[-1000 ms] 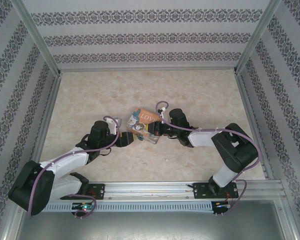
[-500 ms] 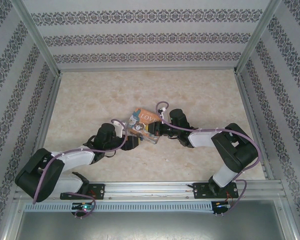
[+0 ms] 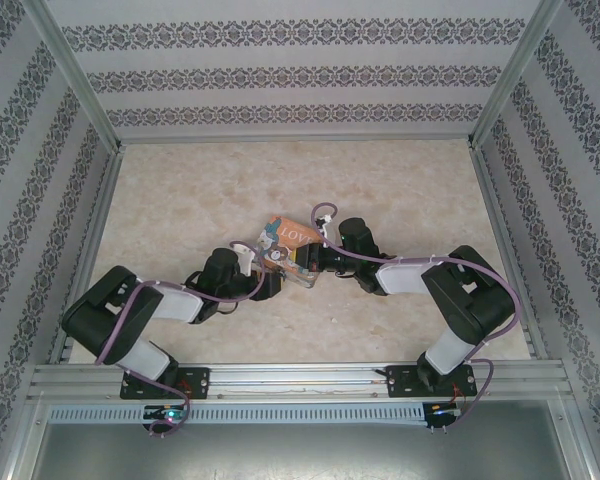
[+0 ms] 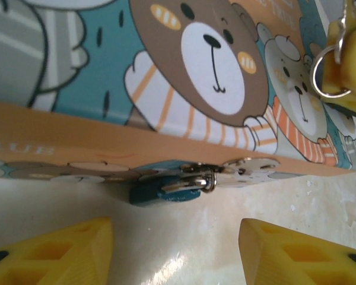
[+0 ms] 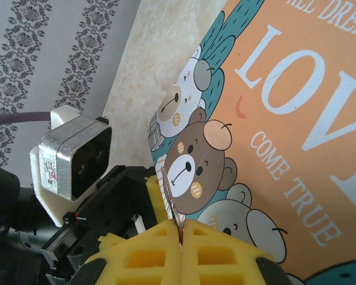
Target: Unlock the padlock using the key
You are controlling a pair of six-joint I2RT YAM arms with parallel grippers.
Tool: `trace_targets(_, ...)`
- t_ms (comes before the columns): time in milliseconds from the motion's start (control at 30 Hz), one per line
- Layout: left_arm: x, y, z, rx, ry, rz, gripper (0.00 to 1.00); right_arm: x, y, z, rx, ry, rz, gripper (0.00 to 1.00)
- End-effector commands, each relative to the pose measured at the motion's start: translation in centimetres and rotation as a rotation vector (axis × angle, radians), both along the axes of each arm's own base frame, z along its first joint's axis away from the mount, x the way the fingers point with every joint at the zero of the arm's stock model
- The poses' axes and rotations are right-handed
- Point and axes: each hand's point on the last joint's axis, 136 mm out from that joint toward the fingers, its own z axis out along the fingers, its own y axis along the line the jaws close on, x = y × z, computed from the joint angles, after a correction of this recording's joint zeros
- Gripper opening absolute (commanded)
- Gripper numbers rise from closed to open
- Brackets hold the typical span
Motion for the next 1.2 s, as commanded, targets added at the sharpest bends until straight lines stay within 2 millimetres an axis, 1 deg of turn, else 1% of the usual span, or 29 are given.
trace_targets(0, 0.7, -1.2, 1.1, -0.051, -0.051, -0.014, 0.56, -1.7, -0.4, -3.9, -0.082, 0.123, 0.014, 0.00)
trace_targets(200, 0.9, -1.4, 0.6, -0.050, -0.037, -0.016, 0.55, -1.8, -0.5, -3.9, -0.085, 0.123, 0.016, 0.00)
trace_targets(433, 0.8, -2.6, 0.3, -0.053, -0.011, -0.051, 0.51, -1.9, -0.5, -3.9, -0.087, 0.122, 0.019, 0.00)
trace_targets(600, 0.7, -3.1, 0.3, -0.050, 0.000, -0.061, 0.50, -1.9, -0.6, -3.9, -0.088, 0.124, 0.017, 0.00)
trace_targets(800, 0.3, -3.9, 0.6, -0.060, 0.003, -0.075, 0.47, -1.9, -0.6, -3.9, -0.087, 0.126, 0.016, 0.00)
trace_targets(967, 0.2, -4.0, 0.5, -0.057, 0.012, -0.061, 0.47, -1.9, -0.6, -3.9, -0.088, 0.124, 0.016, 0.00)
trace_targets(1167, 0.9, -3.9, 0.4, -0.053, 0.020, -0.019, 0.47, -1.9, -0.7, -4.0, -0.090, 0.127, 0.013, 0.00)
